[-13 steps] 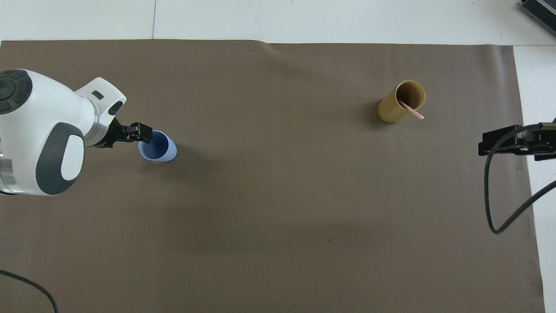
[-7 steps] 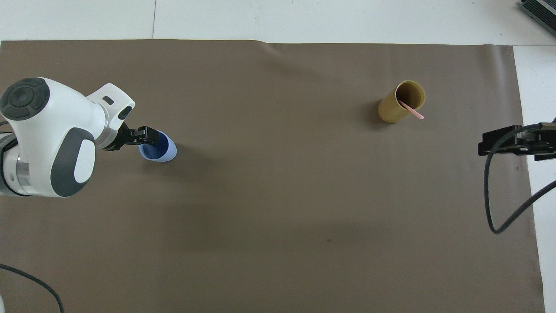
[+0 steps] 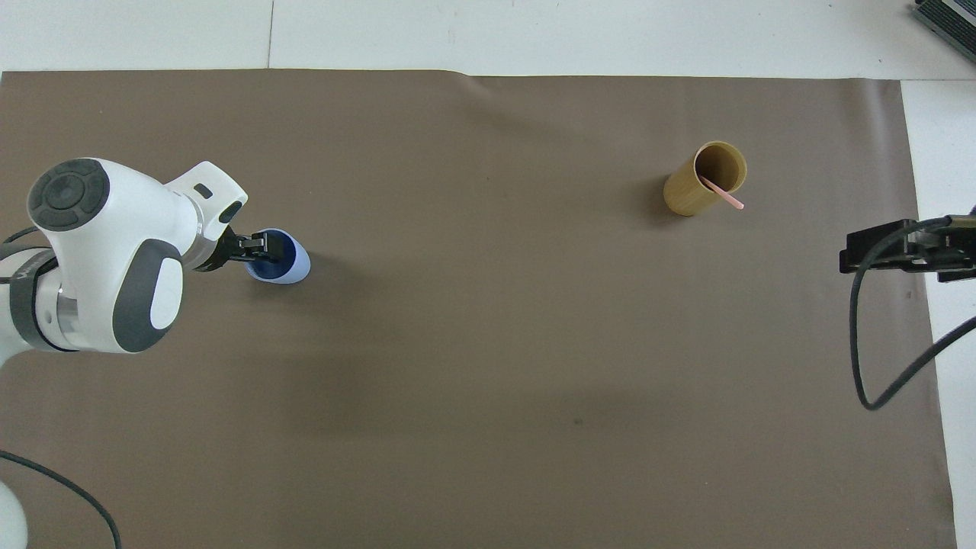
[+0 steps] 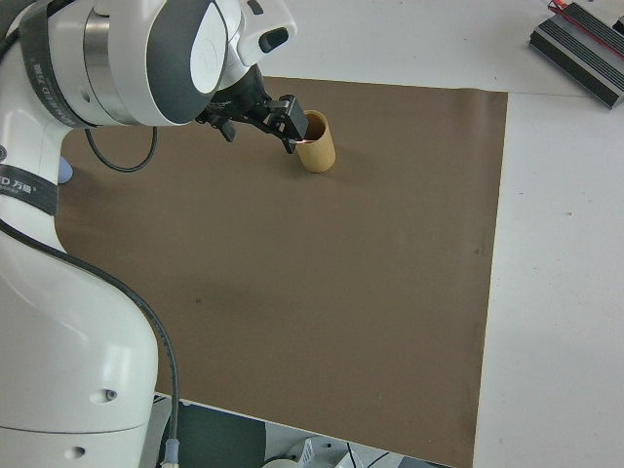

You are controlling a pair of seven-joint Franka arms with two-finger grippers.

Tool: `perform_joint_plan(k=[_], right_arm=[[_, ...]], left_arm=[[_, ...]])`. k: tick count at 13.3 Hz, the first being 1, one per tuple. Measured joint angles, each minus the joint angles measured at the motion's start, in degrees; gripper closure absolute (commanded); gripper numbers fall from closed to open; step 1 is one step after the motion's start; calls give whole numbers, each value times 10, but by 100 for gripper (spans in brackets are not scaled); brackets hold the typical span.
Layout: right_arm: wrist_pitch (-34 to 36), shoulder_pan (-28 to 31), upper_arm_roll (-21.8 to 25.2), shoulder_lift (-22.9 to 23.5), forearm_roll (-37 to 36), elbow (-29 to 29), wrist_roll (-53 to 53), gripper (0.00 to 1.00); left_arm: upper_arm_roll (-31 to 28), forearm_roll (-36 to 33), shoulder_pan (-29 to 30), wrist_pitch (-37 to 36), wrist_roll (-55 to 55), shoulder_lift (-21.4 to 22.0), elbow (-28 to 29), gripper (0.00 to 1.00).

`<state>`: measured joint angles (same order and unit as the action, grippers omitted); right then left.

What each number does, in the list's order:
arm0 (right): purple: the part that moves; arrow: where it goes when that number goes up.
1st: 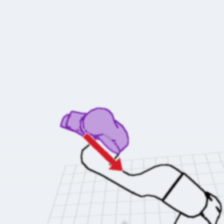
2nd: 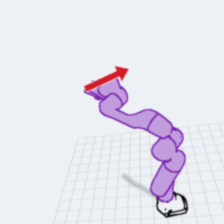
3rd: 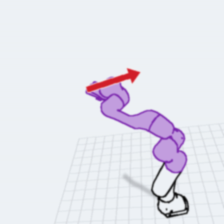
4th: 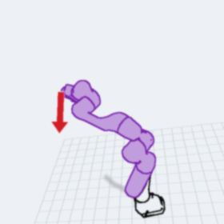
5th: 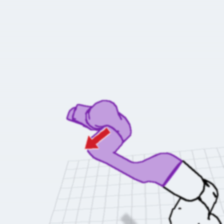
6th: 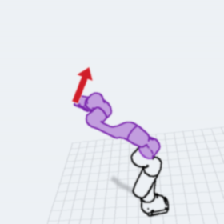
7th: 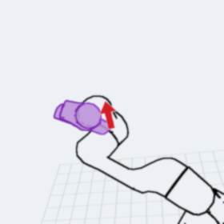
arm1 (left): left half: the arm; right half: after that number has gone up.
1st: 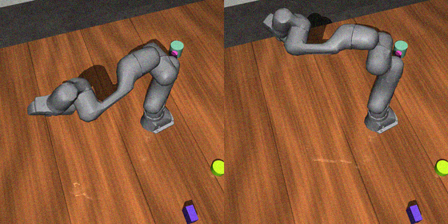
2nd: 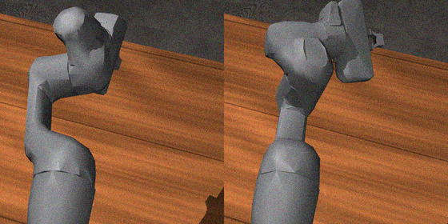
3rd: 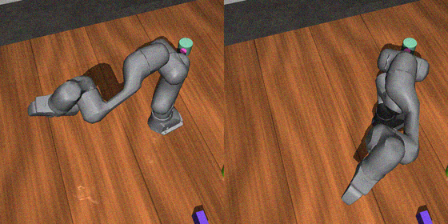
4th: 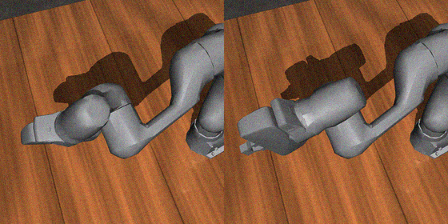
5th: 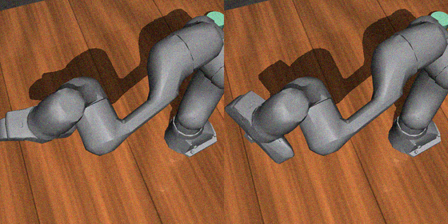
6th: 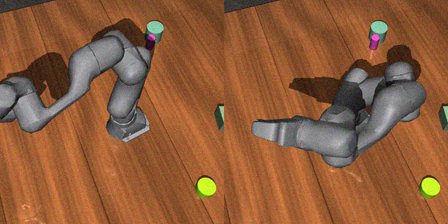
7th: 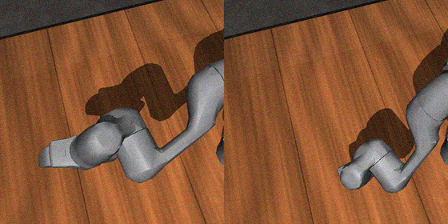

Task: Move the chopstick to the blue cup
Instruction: 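Slide the blue cup with the left gripper toward the table center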

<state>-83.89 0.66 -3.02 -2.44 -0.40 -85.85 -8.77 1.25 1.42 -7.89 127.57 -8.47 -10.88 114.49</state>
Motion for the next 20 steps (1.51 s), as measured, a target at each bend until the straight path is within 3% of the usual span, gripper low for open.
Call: perform_joint_plan(k=[8, 12, 15, 20], right_arm=[[0, 0, -1, 0, 0, 0, 0, 0], [0, 0, -1, 0, 0, 0, 0, 0], [0, 0, -1, 0, 0, 0, 0, 0], [0, 0, -1, 0, 0, 0, 0, 0]], left_arm=[[0, 0, 0, -3, 22, 1, -24, 100], [5, 0, -5, -142, 18, 7, -141, 100], [7, -16, -59, -203, -45, 8, -206, 100], [12, -20, -173, -201, -182, -4, -218, 100]])
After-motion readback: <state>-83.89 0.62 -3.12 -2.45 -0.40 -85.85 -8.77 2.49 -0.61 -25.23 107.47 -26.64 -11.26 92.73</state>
